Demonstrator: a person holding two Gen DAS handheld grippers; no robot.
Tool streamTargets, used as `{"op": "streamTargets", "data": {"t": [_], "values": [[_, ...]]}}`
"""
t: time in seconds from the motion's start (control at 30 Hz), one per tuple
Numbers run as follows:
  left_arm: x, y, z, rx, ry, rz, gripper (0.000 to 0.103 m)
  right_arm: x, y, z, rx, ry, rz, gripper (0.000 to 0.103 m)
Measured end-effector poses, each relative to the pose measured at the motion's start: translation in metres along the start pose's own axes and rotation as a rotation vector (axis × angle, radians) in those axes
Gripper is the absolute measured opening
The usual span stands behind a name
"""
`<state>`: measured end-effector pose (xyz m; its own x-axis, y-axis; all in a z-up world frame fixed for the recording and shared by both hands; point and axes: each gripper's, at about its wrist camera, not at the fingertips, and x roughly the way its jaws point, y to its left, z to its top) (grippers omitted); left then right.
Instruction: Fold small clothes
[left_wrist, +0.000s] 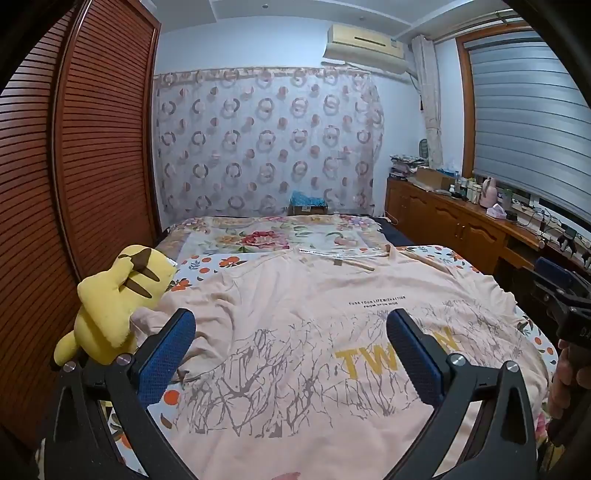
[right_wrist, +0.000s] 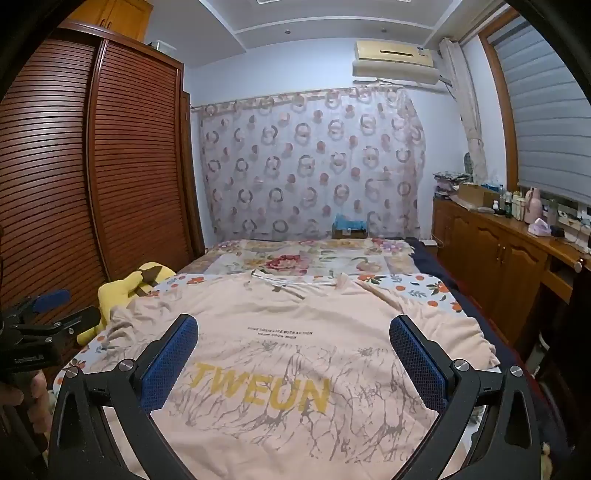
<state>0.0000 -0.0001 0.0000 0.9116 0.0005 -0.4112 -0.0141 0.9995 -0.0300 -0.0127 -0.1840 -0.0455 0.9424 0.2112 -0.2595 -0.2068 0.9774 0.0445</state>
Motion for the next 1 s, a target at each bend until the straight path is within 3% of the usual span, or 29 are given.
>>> {"op": "streamTargets", "data": {"t": [1.0], "values": [[-0.0004, -0.0006, -0.0001, 0.009, -0.007, 0.005, 0.103, 0.0011, -0.001, -0.0014, 0.004, 0.002, 0.003, 0.103]]}}
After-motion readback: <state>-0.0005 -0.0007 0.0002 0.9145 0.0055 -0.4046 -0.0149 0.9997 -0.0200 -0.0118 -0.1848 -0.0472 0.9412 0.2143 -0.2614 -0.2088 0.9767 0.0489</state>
